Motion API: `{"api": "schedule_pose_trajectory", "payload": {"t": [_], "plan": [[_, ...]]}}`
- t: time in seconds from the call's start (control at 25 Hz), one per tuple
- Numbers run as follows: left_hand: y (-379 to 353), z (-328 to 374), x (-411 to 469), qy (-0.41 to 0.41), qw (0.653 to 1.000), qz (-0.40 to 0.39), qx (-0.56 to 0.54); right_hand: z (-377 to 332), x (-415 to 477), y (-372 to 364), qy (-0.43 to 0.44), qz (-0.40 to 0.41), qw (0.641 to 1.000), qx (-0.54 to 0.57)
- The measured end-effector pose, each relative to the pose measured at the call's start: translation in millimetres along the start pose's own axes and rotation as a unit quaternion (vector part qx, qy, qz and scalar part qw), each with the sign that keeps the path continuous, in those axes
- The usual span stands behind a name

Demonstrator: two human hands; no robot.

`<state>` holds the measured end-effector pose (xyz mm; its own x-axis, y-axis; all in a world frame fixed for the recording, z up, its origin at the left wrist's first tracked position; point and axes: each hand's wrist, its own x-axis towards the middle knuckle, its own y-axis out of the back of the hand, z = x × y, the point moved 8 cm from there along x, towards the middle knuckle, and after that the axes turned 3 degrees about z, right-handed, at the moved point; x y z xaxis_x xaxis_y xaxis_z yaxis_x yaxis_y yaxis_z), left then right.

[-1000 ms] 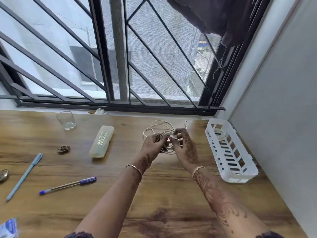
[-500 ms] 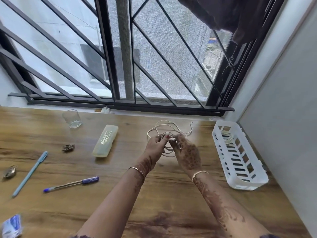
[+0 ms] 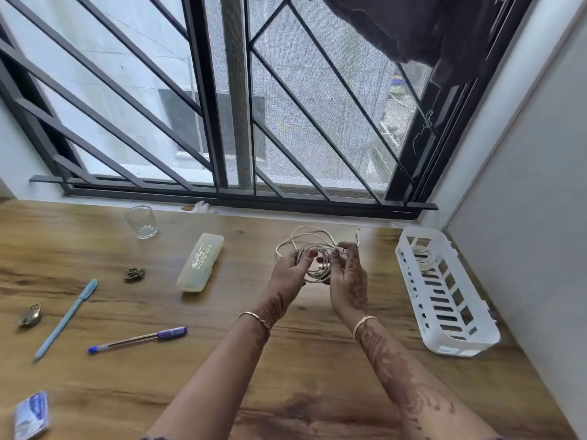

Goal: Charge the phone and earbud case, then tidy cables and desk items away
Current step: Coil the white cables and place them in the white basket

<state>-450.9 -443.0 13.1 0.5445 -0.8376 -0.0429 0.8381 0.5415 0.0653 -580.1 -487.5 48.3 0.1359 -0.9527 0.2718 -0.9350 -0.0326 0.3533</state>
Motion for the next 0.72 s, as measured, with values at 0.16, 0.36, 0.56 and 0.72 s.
{"api": "schedule_pose_trajectory", "payload": {"t": [0.16,0.36,0.56,0.72], "plan": [[4.2,7.9,-3.9,-0.036,0.999,0.007,0.013,18.8,3.4,-2.5,-0.068,0.017,0.994,0.088],[3.0,17.7,-9.2,-0.08,0.996,0.004,0.029,42.8,4.1,-18.0,-0.268,0.007,0.912,0.311],[-1.5,23.9,-12.7,-0.105,0.989,0.03,0.101,50.7,-8.6,-31.9,-0.366,-0.018,0.846,0.388],[3.0,26.7,-11.5,-0.117,0.982,0.073,0.131,45.7,-9.0,-33.0,-0.328,-0.067,0.881,0.335]]}}
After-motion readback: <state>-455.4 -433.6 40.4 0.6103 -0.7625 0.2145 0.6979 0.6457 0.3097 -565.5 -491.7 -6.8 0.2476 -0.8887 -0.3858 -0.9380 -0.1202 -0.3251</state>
